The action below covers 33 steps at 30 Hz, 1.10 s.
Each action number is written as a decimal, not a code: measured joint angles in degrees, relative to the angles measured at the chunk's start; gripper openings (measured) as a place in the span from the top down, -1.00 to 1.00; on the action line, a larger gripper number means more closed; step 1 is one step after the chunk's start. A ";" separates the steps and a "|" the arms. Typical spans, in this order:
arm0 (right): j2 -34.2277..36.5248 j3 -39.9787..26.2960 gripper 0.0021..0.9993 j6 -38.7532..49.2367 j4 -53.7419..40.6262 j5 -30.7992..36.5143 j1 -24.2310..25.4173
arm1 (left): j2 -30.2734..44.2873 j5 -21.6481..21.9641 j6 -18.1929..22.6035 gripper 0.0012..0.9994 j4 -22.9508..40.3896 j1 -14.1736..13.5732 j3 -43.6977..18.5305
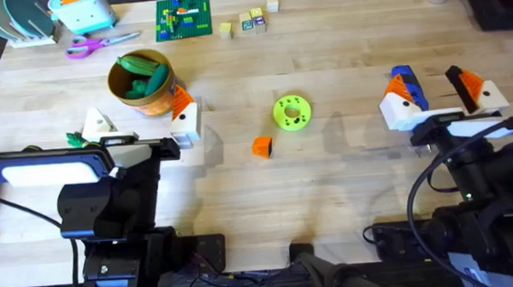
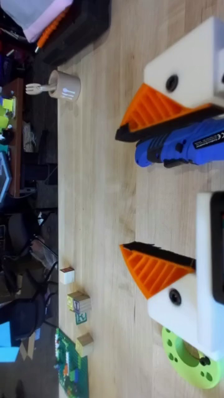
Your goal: Pick up the gripper from the table and insert it into the empty holder that is missing its gripper. Then pick up a screw, insert it into the mounting hole, and use the screwdriver to tighten it. Finally, clean up the table by picking up the vegetable and placing it into the bucket.
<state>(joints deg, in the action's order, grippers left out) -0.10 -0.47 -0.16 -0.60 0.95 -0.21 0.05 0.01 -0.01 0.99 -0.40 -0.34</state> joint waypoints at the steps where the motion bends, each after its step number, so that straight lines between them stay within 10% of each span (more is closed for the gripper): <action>1: 0.00 0.00 -0.98 0.00 0.00 0.00 0.00 | 0.00 0.00 0.00 -0.98 0.00 0.00 0.00; 13: 0.09 -0.52 -0.98 -2.37 -0.61 0.26 0.00 | 0.11 5.42 -1.23 -0.98 8.27 0.00 -3.32; 21: 7.91 -17.89 -0.98 -4.65 -20.99 0.26 0.00 | 11.87 14.52 -3.56 -0.98 28.18 0.00 -27.52; 33: 27.19 -45.55 -0.98 -7.58 -38.05 -0.66 0.00 | 47.02 16.48 -11.75 -0.98 56.09 0.02 -62.25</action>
<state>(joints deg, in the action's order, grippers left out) 27.10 -46.02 -7.75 -38.65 0.30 -0.21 47.08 16.49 -11.76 57.08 -0.38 -62.59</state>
